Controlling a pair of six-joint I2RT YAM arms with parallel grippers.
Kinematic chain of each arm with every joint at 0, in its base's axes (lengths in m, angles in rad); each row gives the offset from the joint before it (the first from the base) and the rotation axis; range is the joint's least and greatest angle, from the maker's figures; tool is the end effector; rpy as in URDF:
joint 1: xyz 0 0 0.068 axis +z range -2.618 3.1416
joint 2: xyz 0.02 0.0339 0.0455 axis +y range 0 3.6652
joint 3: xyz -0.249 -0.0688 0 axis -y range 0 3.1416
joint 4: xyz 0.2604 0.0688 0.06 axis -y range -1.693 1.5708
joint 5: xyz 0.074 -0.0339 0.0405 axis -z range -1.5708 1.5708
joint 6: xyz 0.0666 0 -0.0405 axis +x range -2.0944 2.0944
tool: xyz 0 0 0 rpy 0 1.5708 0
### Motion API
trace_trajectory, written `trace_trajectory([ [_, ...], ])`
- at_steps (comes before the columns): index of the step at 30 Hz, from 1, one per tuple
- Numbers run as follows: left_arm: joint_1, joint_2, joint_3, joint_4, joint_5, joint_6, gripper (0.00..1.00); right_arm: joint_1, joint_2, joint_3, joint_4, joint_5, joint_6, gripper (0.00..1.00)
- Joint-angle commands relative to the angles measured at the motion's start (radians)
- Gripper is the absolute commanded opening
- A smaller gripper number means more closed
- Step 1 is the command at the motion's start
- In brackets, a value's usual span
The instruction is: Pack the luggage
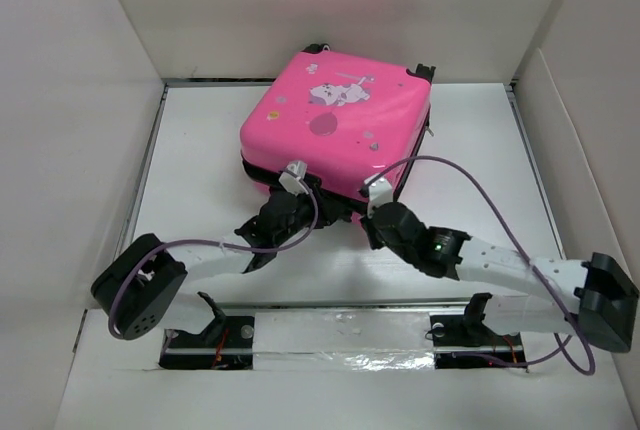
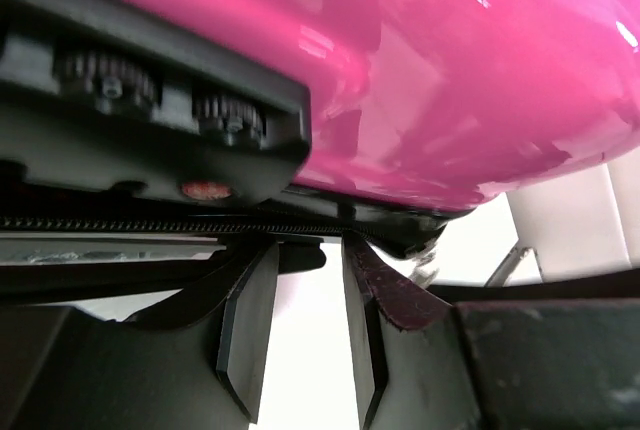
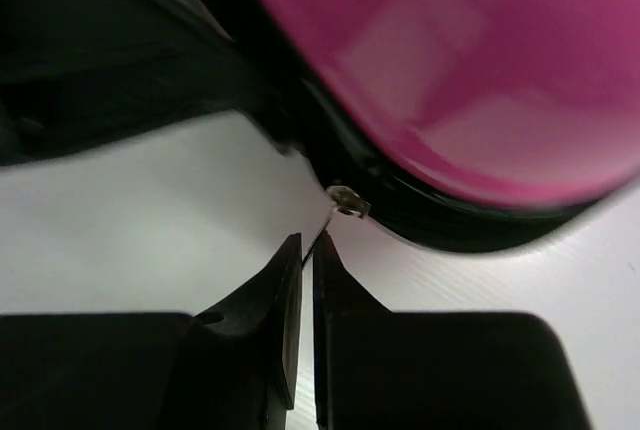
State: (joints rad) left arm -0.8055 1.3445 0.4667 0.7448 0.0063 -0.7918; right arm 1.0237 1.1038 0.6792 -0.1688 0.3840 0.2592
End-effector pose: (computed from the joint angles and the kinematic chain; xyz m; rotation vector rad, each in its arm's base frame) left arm 0.2186 -0.2282 0.1755 0.0178 1.8541 -1.1666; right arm 0.1682 0.2282 0.2073 -0.5885 2.0525 0.3449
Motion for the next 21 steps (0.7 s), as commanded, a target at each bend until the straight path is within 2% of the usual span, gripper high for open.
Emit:
trace_trajectory([
  [1, -0.027, 0.073, 0.099, 0.116, -0.016, 0.002, 0.28, 0.157, 0.100, 0.129, 0.342, -0.292, 0.071, 0.00],
  [4, -0.027, 0.082, 0.098, 0.119, -0.012, 0.000, 0.28, 0.170, 0.169, 0.148, 0.446, -0.258, 0.078, 0.00],
  [7, -0.027, 0.055, 0.075, 0.119, 0.016, 0.015, 0.32, 0.170, 0.154, 0.060, 0.604, -0.191, 0.104, 0.00],
  [9, -0.027, 0.021, 0.063, 0.061, 0.009, 0.028, 0.35, 0.170, 0.114, -0.025, 0.650, -0.152, 0.130, 0.00],
  [11, -0.009, -0.069, 0.034, -0.010, 0.015, 0.032, 0.50, 0.170, 0.036, -0.072, 0.629, -0.113, 0.140, 0.00],
  [13, 0.015, -0.210, 0.023, -0.099, 0.032, 0.035, 0.60, 0.170, -0.011, -0.115, 0.594, -0.100, 0.144, 0.00],
  [15, 0.037, -0.324, 0.029, -0.282, 0.012, 0.048, 0.64, 0.159, -0.070, -0.150, 0.566, -0.102, 0.146, 0.00],
  [16, 0.048, -0.437, 0.042, -0.345, 0.001, 0.054, 0.64, 0.159, -0.082, -0.159, 0.563, -0.109, 0.146, 0.00],
  [17, 0.048, -0.487, 0.082, -0.452, -0.047, 0.057, 0.65, 0.159, -0.091, -0.168, 0.560, -0.122, 0.144, 0.00],
  [18, 0.058, -0.531, 0.105, -0.491, -0.108, 0.057, 0.66, 0.150, -0.100, -0.176, 0.558, -0.126, 0.141, 0.00],
  [20, 0.094, -0.574, 0.200, -0.565, -0.146, 0.080, 0.69, 0.150, -0.104, -0.194, 0.557, -0.138, 0.141, 0.00],
  [21, 0.167, -0.562, 0.237, -0.593, -0.158, 0.089, 0.69, 0.150, -0.105, -0.199, 0.558, -0.145, 0.137, 0.00],
])
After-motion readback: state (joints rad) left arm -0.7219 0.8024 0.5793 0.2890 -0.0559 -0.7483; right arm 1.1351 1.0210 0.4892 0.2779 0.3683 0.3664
